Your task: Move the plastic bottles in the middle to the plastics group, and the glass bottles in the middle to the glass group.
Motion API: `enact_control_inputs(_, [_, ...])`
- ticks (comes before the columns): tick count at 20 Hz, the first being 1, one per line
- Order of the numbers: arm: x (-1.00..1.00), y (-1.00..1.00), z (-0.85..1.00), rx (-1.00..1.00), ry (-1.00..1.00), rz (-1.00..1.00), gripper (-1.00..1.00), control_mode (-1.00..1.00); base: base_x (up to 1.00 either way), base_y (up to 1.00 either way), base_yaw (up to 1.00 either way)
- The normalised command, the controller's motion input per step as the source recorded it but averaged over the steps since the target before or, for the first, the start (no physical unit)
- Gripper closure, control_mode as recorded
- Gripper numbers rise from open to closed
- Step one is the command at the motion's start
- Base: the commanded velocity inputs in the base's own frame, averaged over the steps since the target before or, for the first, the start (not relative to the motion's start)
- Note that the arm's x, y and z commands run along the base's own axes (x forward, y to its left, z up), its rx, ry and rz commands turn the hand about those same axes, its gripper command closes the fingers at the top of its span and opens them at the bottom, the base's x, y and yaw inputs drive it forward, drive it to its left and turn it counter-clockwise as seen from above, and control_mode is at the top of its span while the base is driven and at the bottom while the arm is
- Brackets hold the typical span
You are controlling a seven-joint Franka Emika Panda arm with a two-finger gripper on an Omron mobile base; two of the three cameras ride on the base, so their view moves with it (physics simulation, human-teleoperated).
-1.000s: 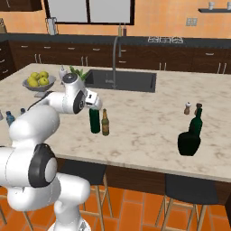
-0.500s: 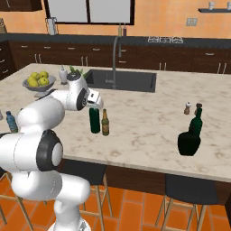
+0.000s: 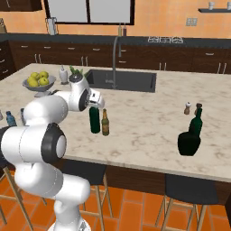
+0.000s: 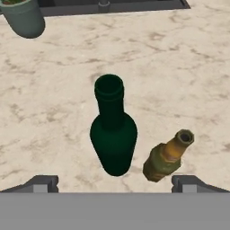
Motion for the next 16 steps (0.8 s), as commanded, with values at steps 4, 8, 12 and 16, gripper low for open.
enact_control_inputs(4, [0.18,0.00,-0.02,0.00,-0.03,0.06,-1.00,-1.00,0.00,0.00,0.00])
enact_control_inputs(8, [0.08,0.00,-0.10,0.00,0.00,0.07,-1.00,-1.00,0.00,0.00,0.00])
enact_control_inputs(12, [0.07,0.00,-0.01,-0.02,0.00,0.07,-1.00,-1.00,0.00,0.00,0.00])
enact_control_inputs(16, [0.05,0.00,-0.06,0.00,0.00,0.04,-1.00,-1.00,0.00,0.00,0.00])
